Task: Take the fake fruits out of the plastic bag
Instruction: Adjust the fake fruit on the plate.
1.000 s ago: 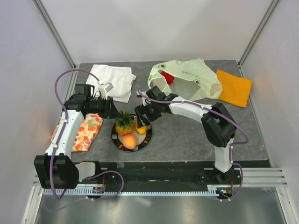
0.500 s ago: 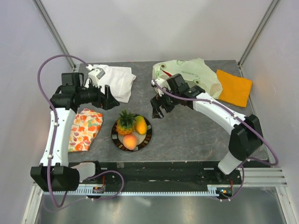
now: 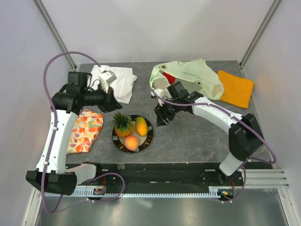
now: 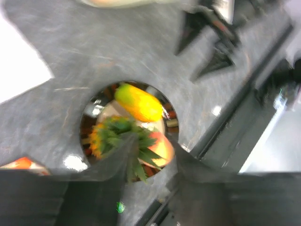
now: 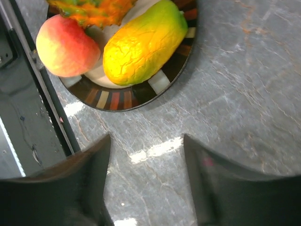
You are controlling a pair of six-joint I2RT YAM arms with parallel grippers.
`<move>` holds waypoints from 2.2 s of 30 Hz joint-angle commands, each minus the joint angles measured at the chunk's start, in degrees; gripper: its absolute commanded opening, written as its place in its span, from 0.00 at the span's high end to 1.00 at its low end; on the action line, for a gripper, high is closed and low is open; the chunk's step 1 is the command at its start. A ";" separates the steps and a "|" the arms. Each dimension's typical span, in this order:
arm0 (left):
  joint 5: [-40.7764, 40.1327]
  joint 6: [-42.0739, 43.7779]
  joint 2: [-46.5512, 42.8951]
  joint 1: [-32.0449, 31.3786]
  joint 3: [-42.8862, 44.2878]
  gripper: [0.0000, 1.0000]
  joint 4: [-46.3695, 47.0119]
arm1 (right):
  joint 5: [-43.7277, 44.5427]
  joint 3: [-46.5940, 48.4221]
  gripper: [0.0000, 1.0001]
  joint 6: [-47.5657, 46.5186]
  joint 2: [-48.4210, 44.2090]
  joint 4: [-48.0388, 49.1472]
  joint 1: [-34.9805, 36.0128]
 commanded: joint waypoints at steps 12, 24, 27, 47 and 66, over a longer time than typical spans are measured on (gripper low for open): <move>-8.58 15.06 -2.99 -26.67 -12.78 0.98 -4.53 | -12.37 3.82 0.63 -5.03 15.75 2.99 6.57; -17.19 18.40 -3.78 -34.67 -18.23 0.98 -0.93 | -11.84 11.47 0.61 1.57 23.58 7.22 6.57; -18.43 19.28 -3.96 -35.73 -19.55 0.98 1.18 | -12.11 12.78 0.61 3.59 24.98 8.19 6.57; -22.83 24.11 1.22 -39.51 -25.44 0.98 12.70 | -9.03 8.31 0.55 1.14 17.18 3.01 2.80; -28.08 26.49 9.75 -41.62 -31.75 0.98 19.99 | -1.74 1.72 0.48 2.45 2.67 -0.69 -3.10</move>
